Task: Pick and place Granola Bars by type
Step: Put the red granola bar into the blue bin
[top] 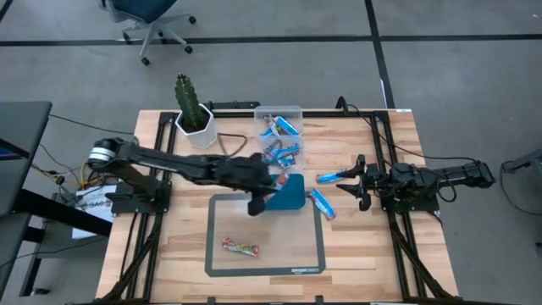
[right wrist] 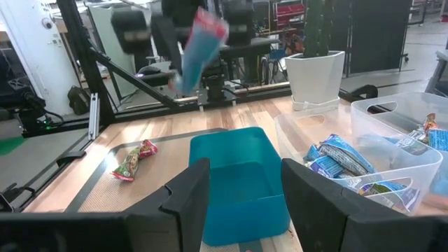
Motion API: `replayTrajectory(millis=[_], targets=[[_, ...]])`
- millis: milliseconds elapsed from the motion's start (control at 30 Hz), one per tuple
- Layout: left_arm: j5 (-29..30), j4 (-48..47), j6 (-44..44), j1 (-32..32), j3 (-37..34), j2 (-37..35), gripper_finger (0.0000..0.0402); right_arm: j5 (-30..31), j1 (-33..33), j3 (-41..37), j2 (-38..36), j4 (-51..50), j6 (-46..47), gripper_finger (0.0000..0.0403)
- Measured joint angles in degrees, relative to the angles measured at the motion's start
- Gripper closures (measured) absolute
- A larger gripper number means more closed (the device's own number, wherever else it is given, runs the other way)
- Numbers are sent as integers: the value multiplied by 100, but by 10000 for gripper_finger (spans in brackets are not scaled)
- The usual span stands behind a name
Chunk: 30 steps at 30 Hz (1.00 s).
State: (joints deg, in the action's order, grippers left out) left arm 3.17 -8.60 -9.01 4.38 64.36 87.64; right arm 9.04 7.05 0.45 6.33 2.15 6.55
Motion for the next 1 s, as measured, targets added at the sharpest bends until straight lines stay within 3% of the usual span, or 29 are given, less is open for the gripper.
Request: replayTrajectory(millis=[333, 800, 1000], targets=[[-170, -1804, 876, -113, 1356, 1406, 315, -2, 0, 0, 2, 0, -2, 233], [466, -1937, 1125, -214, 1408, 1672, 313, -1, -1, 0, 2, 0, -2, 233], [265, -1937, 1127, -210, 1408, 1671, 275, 0, -2, 0, 2, 1, -2, 232]])
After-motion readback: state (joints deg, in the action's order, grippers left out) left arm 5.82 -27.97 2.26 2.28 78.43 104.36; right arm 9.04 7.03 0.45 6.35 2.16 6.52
